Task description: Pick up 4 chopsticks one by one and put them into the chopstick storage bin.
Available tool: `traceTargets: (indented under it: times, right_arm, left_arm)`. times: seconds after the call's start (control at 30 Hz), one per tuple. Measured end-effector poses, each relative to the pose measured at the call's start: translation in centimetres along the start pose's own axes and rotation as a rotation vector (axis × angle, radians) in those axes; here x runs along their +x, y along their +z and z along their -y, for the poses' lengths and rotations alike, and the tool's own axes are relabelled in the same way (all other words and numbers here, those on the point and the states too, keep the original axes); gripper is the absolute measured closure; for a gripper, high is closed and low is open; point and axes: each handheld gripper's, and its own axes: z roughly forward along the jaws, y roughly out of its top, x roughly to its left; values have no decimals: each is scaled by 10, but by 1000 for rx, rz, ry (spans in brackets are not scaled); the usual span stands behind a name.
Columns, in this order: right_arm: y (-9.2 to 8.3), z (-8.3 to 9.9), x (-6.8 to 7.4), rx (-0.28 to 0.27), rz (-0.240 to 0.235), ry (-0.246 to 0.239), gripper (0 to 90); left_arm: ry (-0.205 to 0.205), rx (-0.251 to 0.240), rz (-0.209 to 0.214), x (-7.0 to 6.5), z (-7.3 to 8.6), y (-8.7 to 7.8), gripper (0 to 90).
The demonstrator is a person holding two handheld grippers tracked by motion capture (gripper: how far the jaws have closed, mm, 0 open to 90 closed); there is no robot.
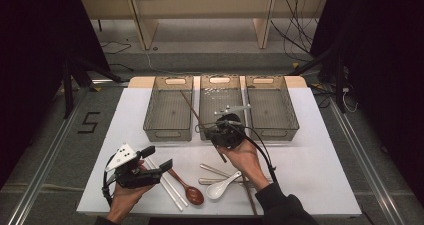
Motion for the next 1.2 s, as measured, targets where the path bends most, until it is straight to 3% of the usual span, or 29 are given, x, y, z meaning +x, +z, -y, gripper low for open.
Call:
traceTargets:
  times: [0.33,0.4,0.83,1.2]
  right_arm:
    - [23,-25,-4,-13,-7,38,845]
    - [32,-34,-5,-10,-41,67,845]
    - [63,-75,-10,-30,-15,106,845]
    - [88,-93,-10,-27,0,122,844]
  left_arm:
    - [-4,1,0,1,0,0,154]
    - [-9,-2,1,1,0,0,154]
    - [-7,-1,7,1,0,0,154]
    - [-11,-7,10,1,-1,-1,154]
